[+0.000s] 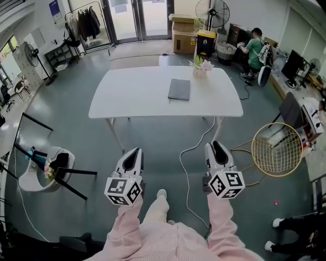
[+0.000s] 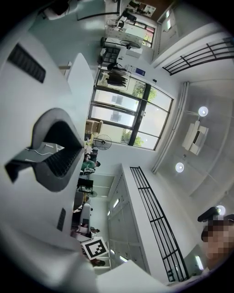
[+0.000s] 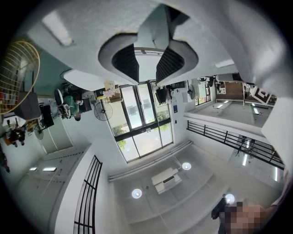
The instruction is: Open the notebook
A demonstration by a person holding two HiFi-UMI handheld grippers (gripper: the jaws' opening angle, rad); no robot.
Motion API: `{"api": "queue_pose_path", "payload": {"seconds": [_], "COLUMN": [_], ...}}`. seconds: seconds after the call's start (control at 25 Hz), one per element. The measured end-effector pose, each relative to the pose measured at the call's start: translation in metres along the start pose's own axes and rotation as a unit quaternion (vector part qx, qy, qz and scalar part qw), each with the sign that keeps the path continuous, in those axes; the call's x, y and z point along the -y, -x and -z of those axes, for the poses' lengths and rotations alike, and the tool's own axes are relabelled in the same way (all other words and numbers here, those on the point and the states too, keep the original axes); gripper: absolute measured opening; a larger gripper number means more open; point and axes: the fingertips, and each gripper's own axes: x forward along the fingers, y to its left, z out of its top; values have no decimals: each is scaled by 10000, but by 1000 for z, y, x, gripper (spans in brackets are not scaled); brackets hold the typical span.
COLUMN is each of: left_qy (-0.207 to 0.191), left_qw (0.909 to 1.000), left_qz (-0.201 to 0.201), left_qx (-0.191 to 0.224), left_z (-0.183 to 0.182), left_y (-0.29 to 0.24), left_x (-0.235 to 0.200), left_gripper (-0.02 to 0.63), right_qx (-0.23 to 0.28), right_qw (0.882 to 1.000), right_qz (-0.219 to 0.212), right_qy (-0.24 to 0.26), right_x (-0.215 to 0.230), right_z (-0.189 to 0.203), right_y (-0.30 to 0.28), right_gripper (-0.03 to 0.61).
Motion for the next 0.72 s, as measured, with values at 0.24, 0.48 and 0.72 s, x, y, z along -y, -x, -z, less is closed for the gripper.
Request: {"api": "queue_pose_path", "payload": {"seconds": [0.24,0.48,0.72], "left_qy": [89,74,115], "left_qw": [9999,9998,9996], "left_qz": [74,168,230], "left_qx": [-59,-85,-141], "left_z": [-11,-31,-36], "left_y": [-73,-141,-194], "left_x": [-37,-77,-114], "left_gripper": [2,2,2], "right_qx": [-28,25,-37], "right_qw": [9999,9993,9986], "right_qz": [146,303,439], "right_qy": [-2,-219,-276], "right_x": [23,42,57], "right_z": [-3,-10,-5], "right_y": [-72,-146,-205], "right_gripper": [108,107,107]}}
